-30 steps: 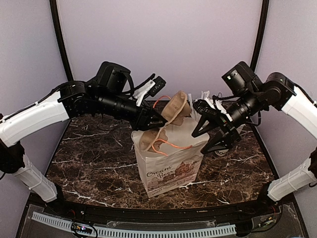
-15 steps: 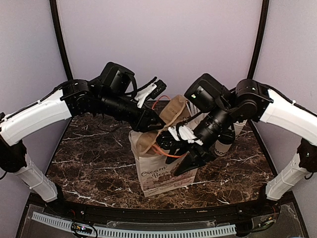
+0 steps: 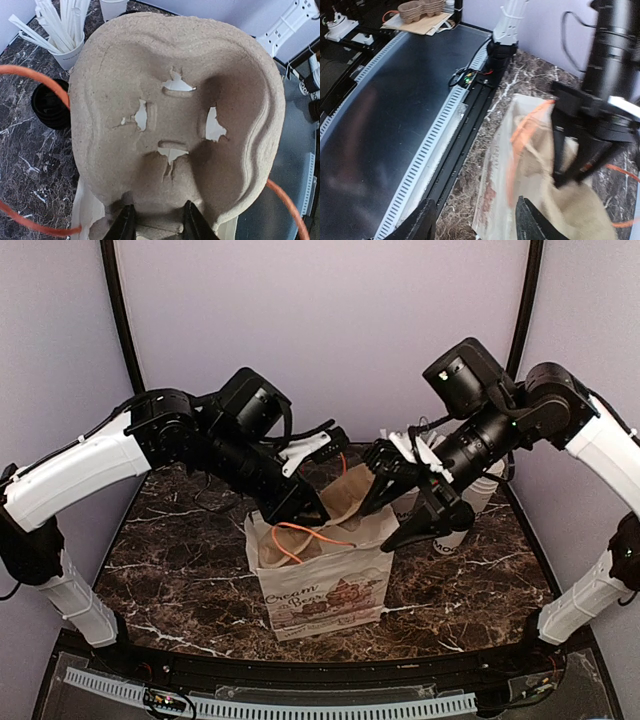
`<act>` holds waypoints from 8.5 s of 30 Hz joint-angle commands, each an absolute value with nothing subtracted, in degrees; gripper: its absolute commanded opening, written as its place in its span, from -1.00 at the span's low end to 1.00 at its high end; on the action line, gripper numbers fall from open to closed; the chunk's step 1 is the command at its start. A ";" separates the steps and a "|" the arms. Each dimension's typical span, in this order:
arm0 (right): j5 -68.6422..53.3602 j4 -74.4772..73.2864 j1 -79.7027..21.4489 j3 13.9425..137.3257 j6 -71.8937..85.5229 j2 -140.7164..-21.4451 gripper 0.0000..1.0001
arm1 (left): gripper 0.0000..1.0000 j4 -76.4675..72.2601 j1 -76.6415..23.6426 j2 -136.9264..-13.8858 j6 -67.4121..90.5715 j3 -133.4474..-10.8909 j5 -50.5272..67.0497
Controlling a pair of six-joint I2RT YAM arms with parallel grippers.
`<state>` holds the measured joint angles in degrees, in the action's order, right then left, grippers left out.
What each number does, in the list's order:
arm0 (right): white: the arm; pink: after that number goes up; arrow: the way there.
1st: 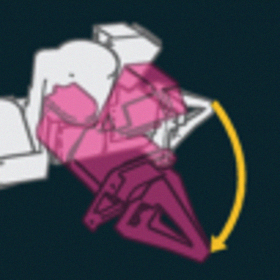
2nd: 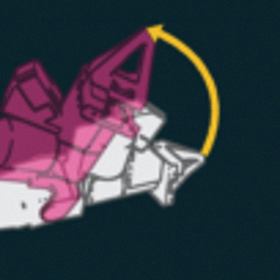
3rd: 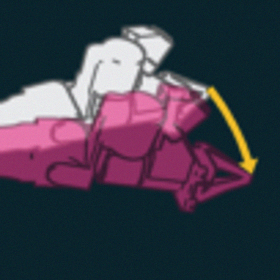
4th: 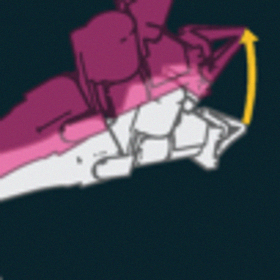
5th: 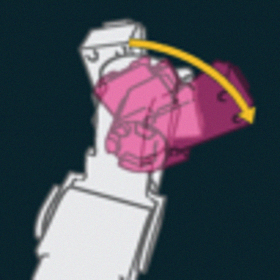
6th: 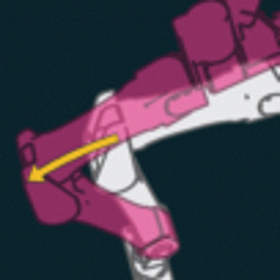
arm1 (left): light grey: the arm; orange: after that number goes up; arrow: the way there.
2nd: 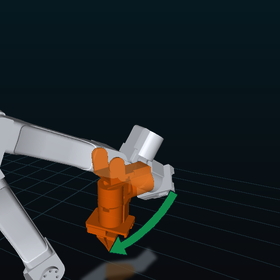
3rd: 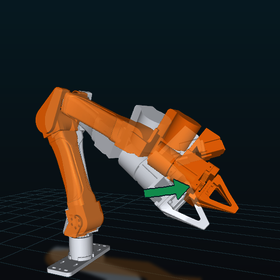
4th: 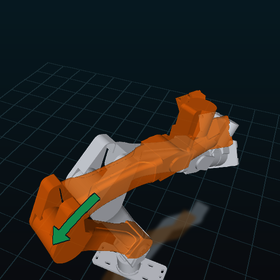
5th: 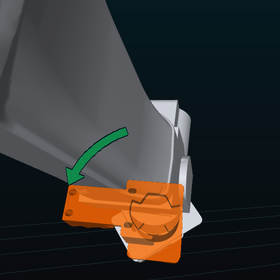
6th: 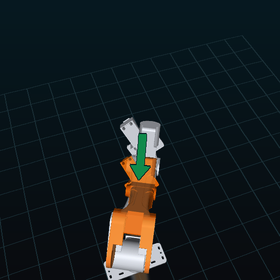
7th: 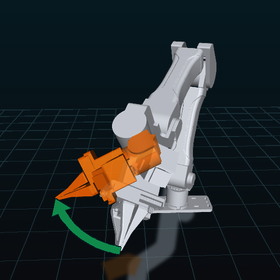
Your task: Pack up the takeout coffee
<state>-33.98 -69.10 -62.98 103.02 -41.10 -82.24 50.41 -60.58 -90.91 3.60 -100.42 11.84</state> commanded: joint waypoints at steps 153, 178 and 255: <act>-25.45 -68.46 -65.49 125.79 -41.40 -100.76 -1.00 | -1.00 49.85 -54.53 -83.48 -3.68 -105.43 1.43; -22.40 -67.22 -65.92 122.27 -40.39 -101.90 -1.00 | -1.00 46.13 -54.44 -81.63 -5.47 -97.55 -1.20; -30.86 -61.06 -36.56 95.04 -37.35 -81.18 0.53 | -1.00 48.11 -62.72 -75.43 -8.78 -81.13 -18.94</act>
<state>-29.80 -62.17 -36.95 94.28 -37.47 -80.75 50.04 -59.55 -76.99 -9.43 -82.04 -17.04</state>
